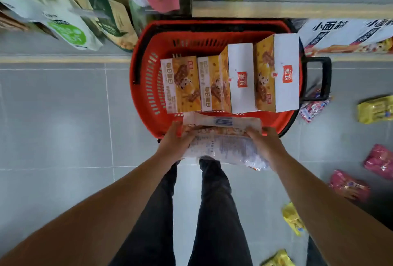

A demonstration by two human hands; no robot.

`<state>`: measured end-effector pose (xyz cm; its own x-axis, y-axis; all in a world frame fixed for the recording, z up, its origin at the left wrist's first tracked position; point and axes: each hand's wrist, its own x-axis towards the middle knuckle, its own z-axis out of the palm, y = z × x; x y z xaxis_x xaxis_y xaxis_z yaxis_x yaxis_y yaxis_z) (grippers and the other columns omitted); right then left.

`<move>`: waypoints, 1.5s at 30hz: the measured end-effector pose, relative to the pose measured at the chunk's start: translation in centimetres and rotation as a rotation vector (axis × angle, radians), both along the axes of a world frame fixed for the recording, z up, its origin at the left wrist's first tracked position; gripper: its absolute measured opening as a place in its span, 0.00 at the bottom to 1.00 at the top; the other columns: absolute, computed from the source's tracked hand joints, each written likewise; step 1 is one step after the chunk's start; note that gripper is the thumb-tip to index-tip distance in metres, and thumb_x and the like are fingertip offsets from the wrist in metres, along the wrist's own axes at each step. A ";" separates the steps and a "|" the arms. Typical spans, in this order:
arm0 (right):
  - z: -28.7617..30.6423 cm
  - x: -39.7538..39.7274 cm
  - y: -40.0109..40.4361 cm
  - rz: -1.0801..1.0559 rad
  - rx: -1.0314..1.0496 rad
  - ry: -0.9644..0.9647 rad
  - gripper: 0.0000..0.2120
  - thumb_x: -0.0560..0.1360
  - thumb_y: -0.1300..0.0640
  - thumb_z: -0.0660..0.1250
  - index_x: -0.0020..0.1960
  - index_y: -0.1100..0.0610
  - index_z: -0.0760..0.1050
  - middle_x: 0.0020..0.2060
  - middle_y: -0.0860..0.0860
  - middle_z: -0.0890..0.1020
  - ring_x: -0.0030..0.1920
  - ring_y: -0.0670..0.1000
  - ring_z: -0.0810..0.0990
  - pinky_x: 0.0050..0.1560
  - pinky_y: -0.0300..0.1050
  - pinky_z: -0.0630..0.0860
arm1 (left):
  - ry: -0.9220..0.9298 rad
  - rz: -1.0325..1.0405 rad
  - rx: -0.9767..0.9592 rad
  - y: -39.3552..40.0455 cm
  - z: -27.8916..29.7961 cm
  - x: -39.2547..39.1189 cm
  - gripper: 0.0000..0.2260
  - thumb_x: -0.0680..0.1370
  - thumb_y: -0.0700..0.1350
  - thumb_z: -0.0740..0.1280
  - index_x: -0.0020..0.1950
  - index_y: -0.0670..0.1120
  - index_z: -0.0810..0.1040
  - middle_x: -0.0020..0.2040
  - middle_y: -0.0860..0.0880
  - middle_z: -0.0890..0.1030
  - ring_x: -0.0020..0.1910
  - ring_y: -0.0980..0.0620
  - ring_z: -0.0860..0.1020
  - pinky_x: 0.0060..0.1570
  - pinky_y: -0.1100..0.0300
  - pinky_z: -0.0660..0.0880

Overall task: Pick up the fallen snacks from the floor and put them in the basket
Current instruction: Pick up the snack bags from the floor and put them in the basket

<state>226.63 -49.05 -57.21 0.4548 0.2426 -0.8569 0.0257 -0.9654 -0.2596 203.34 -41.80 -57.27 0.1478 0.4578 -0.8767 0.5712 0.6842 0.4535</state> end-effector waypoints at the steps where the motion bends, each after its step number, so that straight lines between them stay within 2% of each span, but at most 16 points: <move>1: -0.7 1.1 -0.1 0.021 -0.027 -0.001 0.25 0.78 0.43 0.67 0.70 0.55 0.69 0.52 0.51 0.76 0.49 0.54 0.76 0.39 0.43 0.70 | -0.013 0.015 -0.031 -0.1 -0.8 0.9 0.18 0.79 0.55 0.64 0.69 0.62 0.68 0.61 0.54 0.76 0.56 0.50 0.77 0.39 0.62 0.76; 5: -2.9 5.7 -0.5 0.067 -0.091 0.107 0.13 0.79 0.49 0.66 0.59 0.56 0.78 0.42 0.51 0.81 0.40 0.51 0.80 0.36 0.44 0.73 | 0.006 0.148 -0.261 -0.8 -3.0 4.8 0.11 0.79 0.52 0.66 0.60 0.62 0.71 0.51 0.56 0.74 0.49 0.52 0.75 0.50 0.47 0.81; 8: -2.7 8.6 -0.6 -0.041 -0.065 0.182 0.04 0.77 0.55 0.68 0.51 0.51 0.78 0.44 0.51 0.81 0.45 0.52 0.81 0.44 0.47 0.79 | -0.019 0.186 -0.308 -1.2 -3.9 7.2 0.06 0.78 0.51 0.67 0.52 0.62 0.73 0.53 0.54 0.76 0.51 0.50 0.76 0.49 0.48 0.81; 11: -3.1 11.5 -1.6 -0.185 0.032 0.159 0.13 0.67 0.54 0.70 0.52 0.52 0.79 0.54 0.54 0.82 0.53 0.55 0.82 0.50 0.48 0.82 | 0.018 0.201 -0.277 -1.4 -4.7 9.6 0.13 0.74 0.57 0.68 0.58 0.61 0.73 0.58 0.51 0.76 0.54 0.46 0.78 0.42 0.50 0.83; 13: -3.7 12.8 -2.6 -0.170 0.098 0.129 0.16 0.64 0.54 0.71 0.52 0.54 0.80 0.52 0.54 0.83 0.53 0.54 0.83 0.47 0.45 0.80 | 0.055 0.172 -0.221 -1.6 -5.3 11.0 0.17 0.73 0.59 0.67 0.60 0.57 0.74 0.58 0.50 0.77 0.51 0.45 0.80 0.40 0.50 0.83; 15: -4.1 13.1 -3.3 -0.003 0.127 0.122 0.18 0.64 0.50 0.73 0.53 0.51 0.80 0.49 0.49 0.83 0.51 0.51 0.82 0.47 0.44 0.77 | 0.118 0.138 -0.174 -1.8 -6.0 11.7 0.19 0.71 0.59 0.66 0.59 0.53 0.75 0.56 0.48 0.79 0.49 0.45 0.81 0.38 0.50 0.83; 17: -4.4 12.8 -3.8 0.228 0.119 0.104 0.19 0.71 0.48 0.74 0.60 0.47 0.77 0.51 0.43 0.81 0.50 0.46 0.80 0.46 0.39 0.74 | 0.175 0.080 -0.144 -1.8 -6.7 12.4 0.18 0.73 0.59 0.66 0.58 0.50 0.75 0.53 0.47 0.80 0.46 0.46 0.82 0.35 0.52 0.83; 19: -5.4 12.2 -4.1 0.402 0.138 -0.012 0.21 0.76 0.45 0.70 0.66 0.46 0.73 0.53 0.43 0.79 0.51 0.47 0.77 0.43 0.33 0.70 | 0.226 -0.017 -0.127 -1.3 -7.2 12.6 0.16 0.77 0.58 0.65 0.55 0.47 0.76 0.49 0.45 0.81 0.42 0.47 0.82 0.35 0.52 0.83; 21: -5.7 11.7 -4.0 0.461 0.156 -0.111 0.20 0.77 0.40 0.66 0.66 0.46 0.74 0.54 0.44 0.80 0.51 0.46 0.77 0.41 0.29 0.67 | 0.253 -0.101 -0.141 -0.6 -7.4 12.4 0.17 0.78 0.59 0.65 0.53 0.46 0.77 0.45 0.44 0.81 0.38 0.46 0.83 0.37 0.49 0.84; 26: -5.3 11.7 -3.9 0.424 0.232 -0.232 0.16 0.77 0.40 0.66 0.60 0.47 0.79 0.46 0.44 0.82 0.44 0.46 0.80 0.39 0.33 0.72 | 0.287 -0.136 -0.195 0.7 -7.5 12.6 0.18 0.77 0.61 0.66 0.51 0.46 0.76 0.46 0.43 0.82 0.38 0.46 0.83 0.41 0.48 0.84; 29: -6.0 11.8 -3.3 0.393 0.230 -0.249 0.13 0.78 0.42 0.67 0.57 0.48 0.79 0.42 0.43 0.81 0.38 0.41 0.78 0.35 0.26 0.67 | 0.255 -0.121 -0.189 0.8 -7.7 13.5 0.16 0.78 0.60 0.65 0.53 0.48 0.75 0.48 0.46 0.81 0.41 0.47 0.83 0.43 0.48 0.83; 32: -7.2 11.6 -2.4 0.367 0.190 -0.165 0.07 0.78 0.44 0.67 0.50 0.47 0.77 0.37 0.39 0.77 0.35 0.38 0.74 0.30 0.23 0.65 | 0.253 -0.058 -0.181 0.8 -7.7 12.7 0.13 0.79 0.59 0.65 0.52 0.50 0.75 0.47 0.47 0.81 0.42 0.48 0.82 0.43 0.48 0.83; 34: -8.0 11.2 -1.7 0.345 0.192 -0.076 0.09 0.78 0.45 0.67 0.47 0.49 0.77 0.35 0.40 0.78 0.35 0.41 0.76 0.28 0.26 0.66 | 0.275 -0.007 -0.175 0.7 -7.6 11.6 0.12 0.79 0.59 0.64 0.52 0.50 0.75 0.47 0.47 0.81 0.43 0.47 0.82 0.41 0.50 0.83; 38: -9.4 10.4 -1.3 0.320 0.201 -0.018 0.12 0.78 0.45 0.68 0.51 0.53 0.80 0.36 0.43 0.80 0.37 0.43 0.79 0.31 0.36 0.69 | 0.310 0.030 -0.119 0.6 -8.1 11.0 0.13 0.79 0.59 0.64 0.55 0.50 0.76 0.49 0.48 0.81 0.46 0.48 0.81 0.40 0.53 0.83; 42: -9.0 11.0 -2.7 0.321 0.223 -0.160 0.13 0.78 0.40 0.66 0.52 0.50 0.78 0.40 0.42 0.81 0.38 0.41 0.78 0.32 0.31 0.67 | 0.296 -0.034 -0.106 0.6 -8.9 12.1 0.10 0.79 0.58 0.64 0.48 0.53 0.76 0.47 0.48 0.82 0.44 0.49 0.82 0.35 0.57 0.80; 45: -9.0 11.4 -2.7 0.346 0.217 -0.215 0.14 0.77 0.38 0.65 0.50 0.49 0.78 0.40 0.43 0.81 0.37 0.41 0.79 0.32 0.33 0.67 | 0.312 -0.047 -0.120 1.1 -9.5 12.7 0.10 0.78 0.59 0.65 0.46 0.53 0.75 0.45 0.48 0.82 0.41 0.49 0.82 0.33 0.58 0.80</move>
<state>238.06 -51.78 -66.21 0.4771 0.5750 -0.6647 0.4124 -0.8143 -0.4084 215.99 -40.74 -66.77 -0.1176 0.3476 -0.9302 0.7018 0.6919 0.1698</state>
